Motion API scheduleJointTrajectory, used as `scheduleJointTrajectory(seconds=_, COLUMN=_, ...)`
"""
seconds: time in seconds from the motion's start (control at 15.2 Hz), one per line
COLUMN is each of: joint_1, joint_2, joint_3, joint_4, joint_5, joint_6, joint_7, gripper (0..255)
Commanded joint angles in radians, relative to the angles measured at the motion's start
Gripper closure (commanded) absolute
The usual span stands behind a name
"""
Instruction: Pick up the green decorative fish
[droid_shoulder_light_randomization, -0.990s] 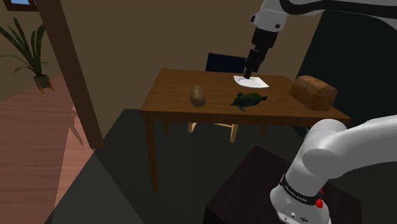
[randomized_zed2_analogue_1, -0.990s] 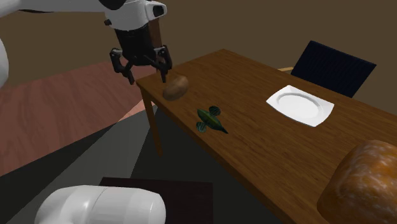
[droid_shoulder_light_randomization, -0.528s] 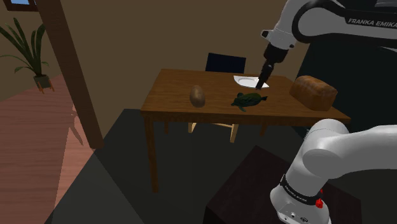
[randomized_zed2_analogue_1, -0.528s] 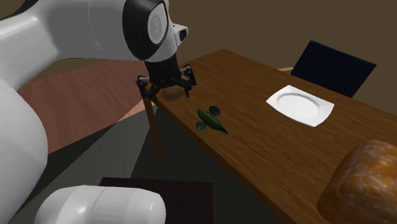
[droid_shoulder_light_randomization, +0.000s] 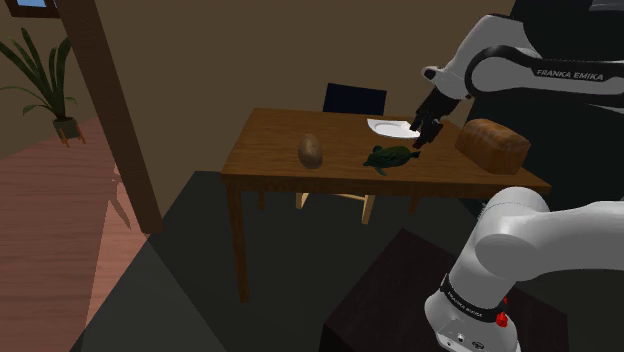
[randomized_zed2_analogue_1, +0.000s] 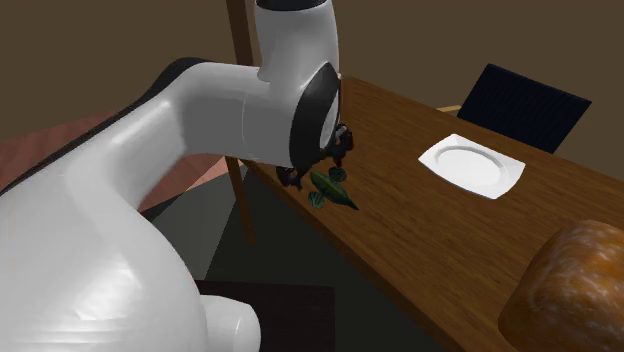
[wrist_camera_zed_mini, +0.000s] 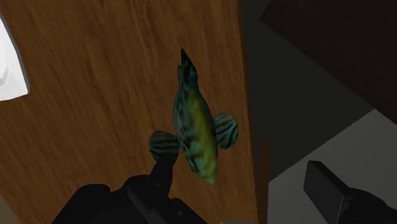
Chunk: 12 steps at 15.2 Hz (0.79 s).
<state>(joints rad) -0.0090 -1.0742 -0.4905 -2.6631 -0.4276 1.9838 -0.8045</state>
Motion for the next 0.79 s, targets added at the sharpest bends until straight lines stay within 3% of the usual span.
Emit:
scheduleJointTrajectory(seconds=0.0, joint_1=0.003, joint_2=0.002, joint_3=-0.086, joint_4=-0.022, joint_5=-0.057, joint_6=0.072, joint_7=-0.099, gripper=0)
scheduleJointTrajectory(seconds=0.2, joint_1=0.035, joint_2=0.039, joint_3=-0.218, joint_4=-0.012, joint_5=-0.124, joint_6=0.172, joint_7=-0.237, gripper=0)
scheduleJointTrajectory(seconds=0.73, joint_1=0.015, joint_2=0.063, joint_3=-0.281, joint_4=-0.092, joint_5=-0.179, joint_6=0.275, joint_7=-0.237, gripper=0)
